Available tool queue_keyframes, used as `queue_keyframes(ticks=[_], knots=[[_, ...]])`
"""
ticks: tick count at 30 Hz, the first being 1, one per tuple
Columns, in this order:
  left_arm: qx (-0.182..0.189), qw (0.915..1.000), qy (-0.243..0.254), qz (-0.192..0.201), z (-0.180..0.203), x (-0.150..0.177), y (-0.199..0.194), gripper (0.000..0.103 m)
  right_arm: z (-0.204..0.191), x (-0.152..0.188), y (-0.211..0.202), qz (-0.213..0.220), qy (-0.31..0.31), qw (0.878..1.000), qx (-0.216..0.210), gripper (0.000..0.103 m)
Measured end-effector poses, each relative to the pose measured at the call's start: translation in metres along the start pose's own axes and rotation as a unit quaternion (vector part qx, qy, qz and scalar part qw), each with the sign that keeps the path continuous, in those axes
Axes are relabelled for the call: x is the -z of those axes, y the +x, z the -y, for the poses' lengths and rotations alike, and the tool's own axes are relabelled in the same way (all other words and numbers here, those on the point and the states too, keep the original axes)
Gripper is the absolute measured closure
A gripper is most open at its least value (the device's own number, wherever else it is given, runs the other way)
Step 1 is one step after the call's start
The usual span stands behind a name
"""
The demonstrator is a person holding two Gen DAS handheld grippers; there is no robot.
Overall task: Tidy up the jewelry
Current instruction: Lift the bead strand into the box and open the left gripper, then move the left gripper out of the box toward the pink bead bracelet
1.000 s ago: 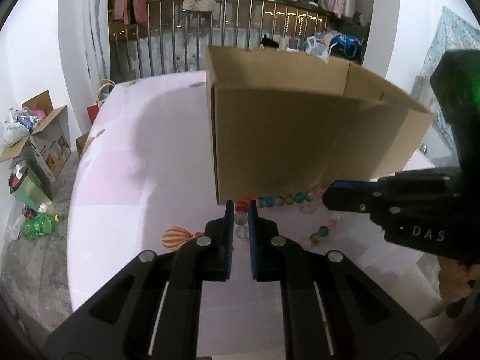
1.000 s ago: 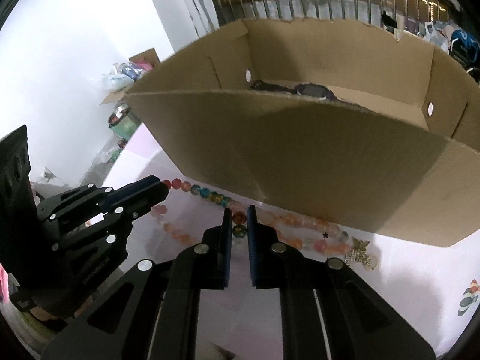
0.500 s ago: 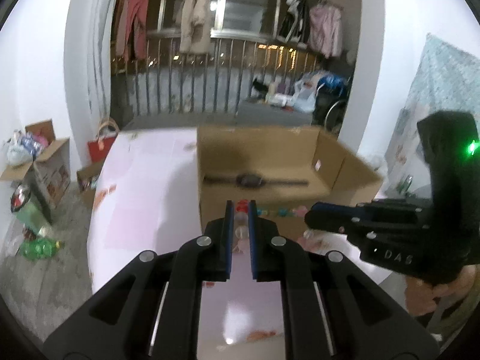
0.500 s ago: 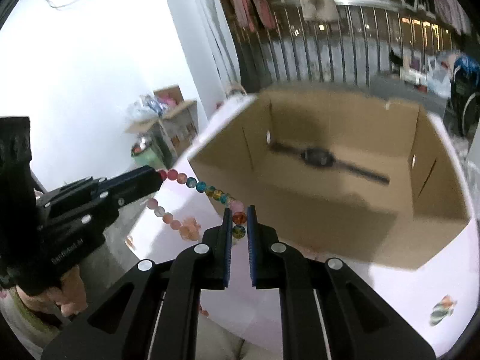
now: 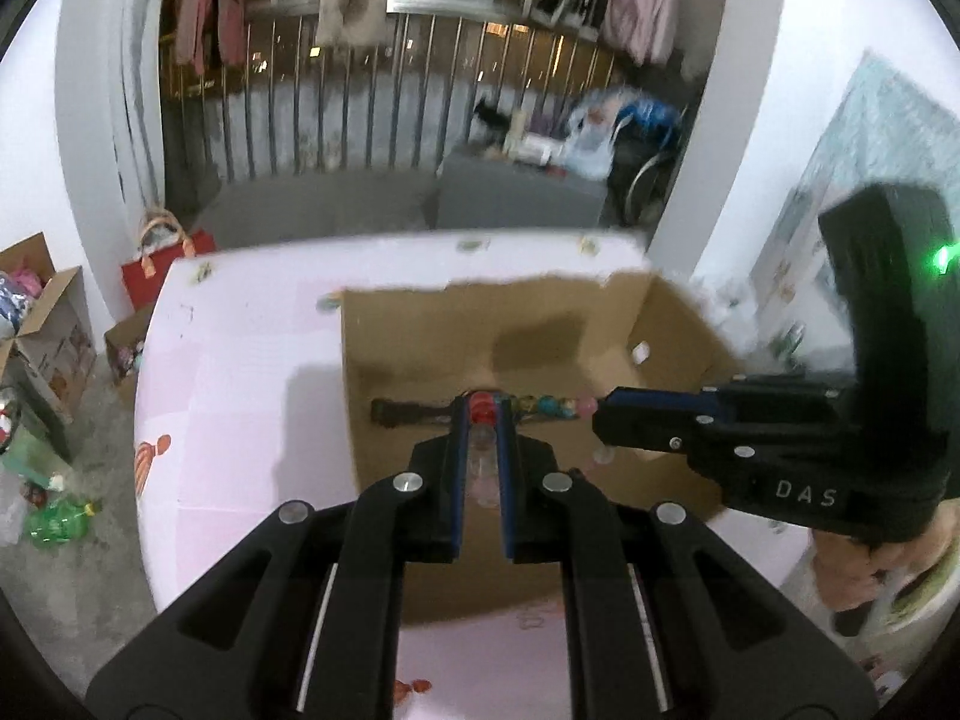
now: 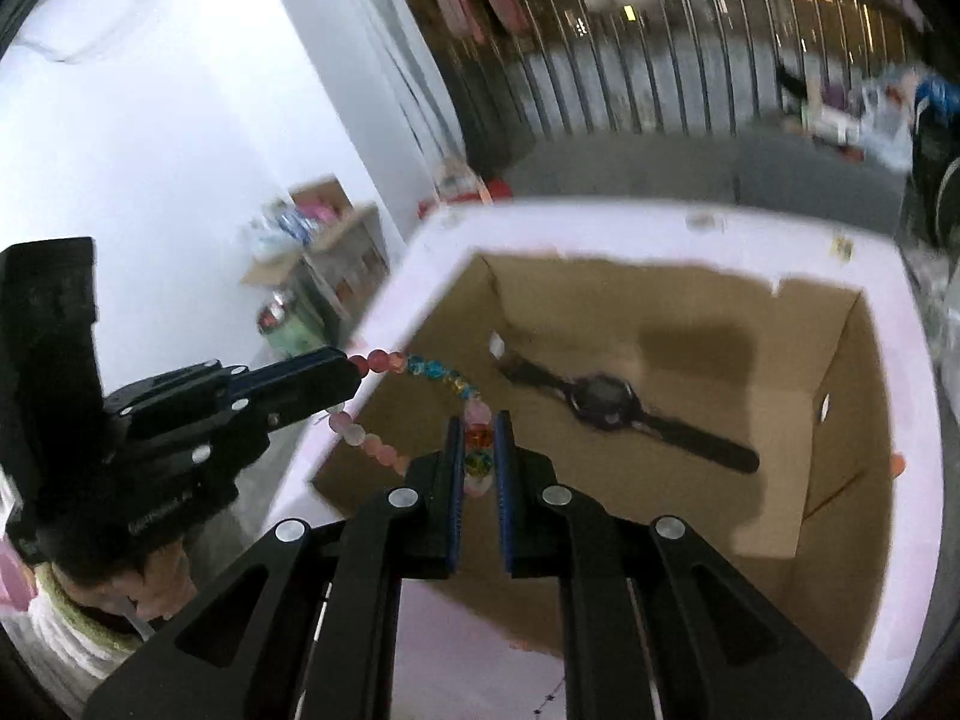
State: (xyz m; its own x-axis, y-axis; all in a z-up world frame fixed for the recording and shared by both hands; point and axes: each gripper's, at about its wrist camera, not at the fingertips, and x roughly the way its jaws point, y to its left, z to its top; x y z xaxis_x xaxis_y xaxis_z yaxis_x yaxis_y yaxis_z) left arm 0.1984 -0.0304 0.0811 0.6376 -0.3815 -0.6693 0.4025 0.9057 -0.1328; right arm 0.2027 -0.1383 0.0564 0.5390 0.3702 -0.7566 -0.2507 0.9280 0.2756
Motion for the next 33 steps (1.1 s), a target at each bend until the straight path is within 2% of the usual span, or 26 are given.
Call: queue_keyframes(ticks=[2, 5, 10, 13, 19, 23, 26, 29, 33], knots=[[-0.010, 0.9995, 0.012, -0.028, 0.001, -0.001, 0.021, 0.095, 0.008, -0.004, 0.022, -0.037, 0.013, 0.999, 0.003, 0.093], [-0.019, 0.9976, 0.014, -0.066, -0.001, -0.001, 0.045, 0.095, 0.015, -0.003, 0.041, -0.070, 0.023, 0.997, 0.009, 0.093], [-0.040, 0.9953, 0.025, -0.085, -0.002, 0.003, 0.058, 0.093, 0.023, -0.001, 0.059, -0.101, 0.029, 0.994, 0.017, 0.092], [-0.044, 0.9954, 0.024, -0.082, -0.001, 0.004, 0.057, 0.082, 0.030, 0.003, 0.059, -0.101, 0.043, 0.994, 0.015, 0.087], [-0.054, 0.9970, 0.021, -0.052, -0.004, 0.008, 0.036, 0.077, 0.034, 0.008, 0.029, -0.055, 0.040, 0.998, 0.014, 0.086], [-0.038, 0.9993, 0.004, 0.001, -0.008, 0.020, -0.006, 0.075, 0.030, 0.027, -0.020, 0.001, 0.014, 1.000, 0.003, 0.086], [-0.018, 0.9986, -0.014, 0.048, -0.012, 0.044, -0.043, 0.071, 0.031, 0.051, -0.050, 0.025, 0.001, 1.000, -0.013, 0.086], [0.004, 0.9969, -0.032, 0.071, -0.012, 0.074, -0.063, 0.071, 0.034, 0.081, -0.061, 0.027, 0.003, 0.999, -0.021, 0.086], [0.014, 0.9971, -0.041, 0.063, -0.006, 0.116, -0.064, 0.071, 0.042, 0.118, -0.054, 0.011, 0.023, 1.000, -0.011, 0.086]])
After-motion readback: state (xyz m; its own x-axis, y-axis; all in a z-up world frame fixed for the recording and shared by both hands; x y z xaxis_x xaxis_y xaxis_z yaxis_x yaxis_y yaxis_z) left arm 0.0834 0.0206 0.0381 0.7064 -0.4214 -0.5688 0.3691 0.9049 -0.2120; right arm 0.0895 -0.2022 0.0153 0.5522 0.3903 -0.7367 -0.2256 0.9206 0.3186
